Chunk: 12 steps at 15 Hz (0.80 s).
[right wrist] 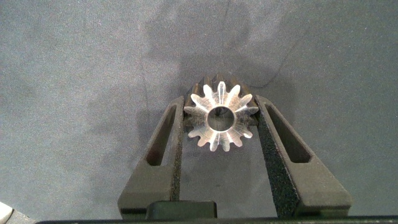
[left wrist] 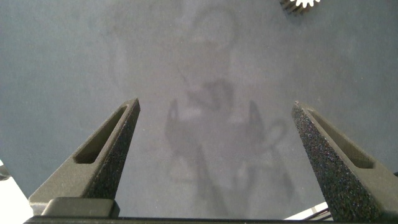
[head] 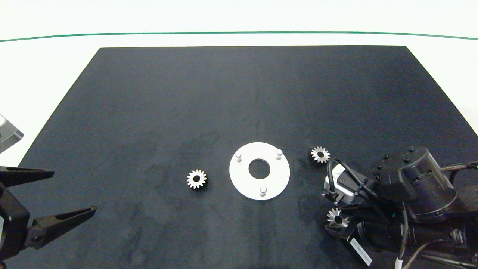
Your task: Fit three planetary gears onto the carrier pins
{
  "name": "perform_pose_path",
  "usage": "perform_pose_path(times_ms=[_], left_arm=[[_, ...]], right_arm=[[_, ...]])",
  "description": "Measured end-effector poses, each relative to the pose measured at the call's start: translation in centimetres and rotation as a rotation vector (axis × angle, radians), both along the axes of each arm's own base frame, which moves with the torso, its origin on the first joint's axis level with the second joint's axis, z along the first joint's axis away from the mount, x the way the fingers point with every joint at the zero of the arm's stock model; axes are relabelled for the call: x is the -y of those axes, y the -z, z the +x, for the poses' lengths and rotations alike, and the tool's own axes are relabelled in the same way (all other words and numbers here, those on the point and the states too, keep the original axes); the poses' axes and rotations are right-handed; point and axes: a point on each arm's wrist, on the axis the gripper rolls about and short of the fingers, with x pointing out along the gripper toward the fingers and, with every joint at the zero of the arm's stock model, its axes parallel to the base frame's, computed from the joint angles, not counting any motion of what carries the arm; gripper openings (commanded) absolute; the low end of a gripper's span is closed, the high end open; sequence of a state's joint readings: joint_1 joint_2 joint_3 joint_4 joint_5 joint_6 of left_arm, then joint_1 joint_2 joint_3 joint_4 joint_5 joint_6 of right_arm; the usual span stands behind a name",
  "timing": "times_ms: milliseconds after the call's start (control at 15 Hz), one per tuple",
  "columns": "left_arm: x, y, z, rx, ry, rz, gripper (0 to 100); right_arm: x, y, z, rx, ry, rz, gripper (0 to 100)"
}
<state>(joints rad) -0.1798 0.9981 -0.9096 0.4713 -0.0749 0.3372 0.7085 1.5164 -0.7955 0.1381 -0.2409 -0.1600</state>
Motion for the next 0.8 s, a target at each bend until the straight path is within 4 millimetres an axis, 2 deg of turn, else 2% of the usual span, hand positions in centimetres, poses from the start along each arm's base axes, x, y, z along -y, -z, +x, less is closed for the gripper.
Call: perform_pose_path(times_ms=[533, 800], left_arm=[[0.00, 0.02, -0.01, 0.000, 0.000, 0.000, 100], [0.01, 0.03, -0.01, -0.001, 0.001, 0.002, 100]], right_arm=[[0.10, -0.13, -0.17, 0.002, -0.001, 0.001, 8], [0.10, -0.64, -0.21, 0.015, -0.003, 0.014, 4]])
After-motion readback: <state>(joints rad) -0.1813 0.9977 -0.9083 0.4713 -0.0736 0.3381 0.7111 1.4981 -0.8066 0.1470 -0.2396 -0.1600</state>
